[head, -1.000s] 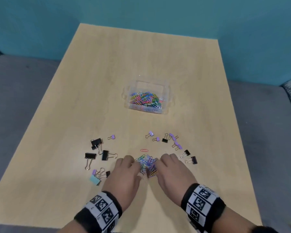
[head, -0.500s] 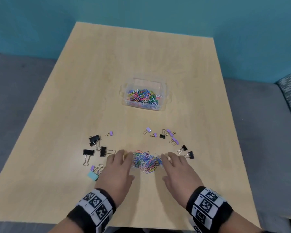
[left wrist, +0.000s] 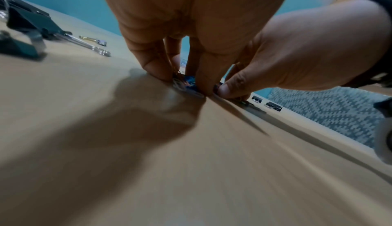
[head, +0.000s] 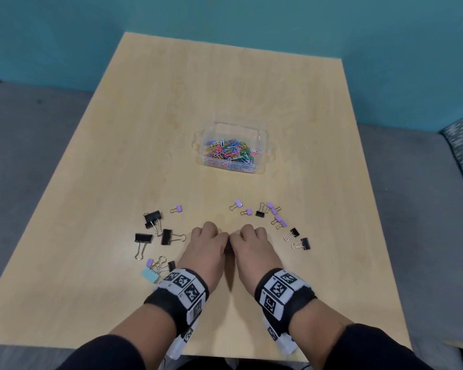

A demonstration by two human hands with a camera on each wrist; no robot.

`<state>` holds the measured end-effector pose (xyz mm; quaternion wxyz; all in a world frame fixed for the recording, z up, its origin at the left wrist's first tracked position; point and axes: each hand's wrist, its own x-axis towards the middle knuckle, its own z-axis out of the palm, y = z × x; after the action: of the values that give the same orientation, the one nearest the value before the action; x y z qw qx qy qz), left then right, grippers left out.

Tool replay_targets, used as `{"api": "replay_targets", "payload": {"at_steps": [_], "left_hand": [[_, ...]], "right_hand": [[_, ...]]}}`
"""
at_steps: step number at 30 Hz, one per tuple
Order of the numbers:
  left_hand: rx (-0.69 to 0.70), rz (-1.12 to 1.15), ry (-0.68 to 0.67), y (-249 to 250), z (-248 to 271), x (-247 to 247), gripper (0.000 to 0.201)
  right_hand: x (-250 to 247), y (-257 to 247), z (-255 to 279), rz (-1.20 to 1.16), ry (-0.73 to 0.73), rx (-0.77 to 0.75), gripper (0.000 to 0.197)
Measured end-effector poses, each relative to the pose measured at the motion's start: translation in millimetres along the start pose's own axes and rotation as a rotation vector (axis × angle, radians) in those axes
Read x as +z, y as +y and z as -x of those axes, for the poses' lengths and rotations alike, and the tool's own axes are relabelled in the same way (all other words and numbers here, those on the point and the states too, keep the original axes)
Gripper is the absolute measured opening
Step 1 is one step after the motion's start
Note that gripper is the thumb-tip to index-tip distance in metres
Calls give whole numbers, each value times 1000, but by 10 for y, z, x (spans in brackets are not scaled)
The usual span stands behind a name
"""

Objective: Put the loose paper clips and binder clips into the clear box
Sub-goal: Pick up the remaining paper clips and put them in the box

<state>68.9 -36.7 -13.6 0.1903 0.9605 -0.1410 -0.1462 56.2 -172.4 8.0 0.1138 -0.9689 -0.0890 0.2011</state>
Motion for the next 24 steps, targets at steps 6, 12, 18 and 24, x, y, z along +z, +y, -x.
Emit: {"api": "replay_targets", "payload": {"at_steps": [6,12,18,24], "left_hand": [[40,-66,14,-37,-16,97,19],[54,-72,3,-75,-13,52,23],[35,-64,-33,-61,9,-69,31],[-7,19,-159,13,-23,-307,9]], "right_hand": [[-91,15,22,40,-43,-39,40],[-125,55,43,32,-65,-55,44],[-177,87,61,6,-60,-90,41],[-250,173,15,-14,-70,-139,33]]}}
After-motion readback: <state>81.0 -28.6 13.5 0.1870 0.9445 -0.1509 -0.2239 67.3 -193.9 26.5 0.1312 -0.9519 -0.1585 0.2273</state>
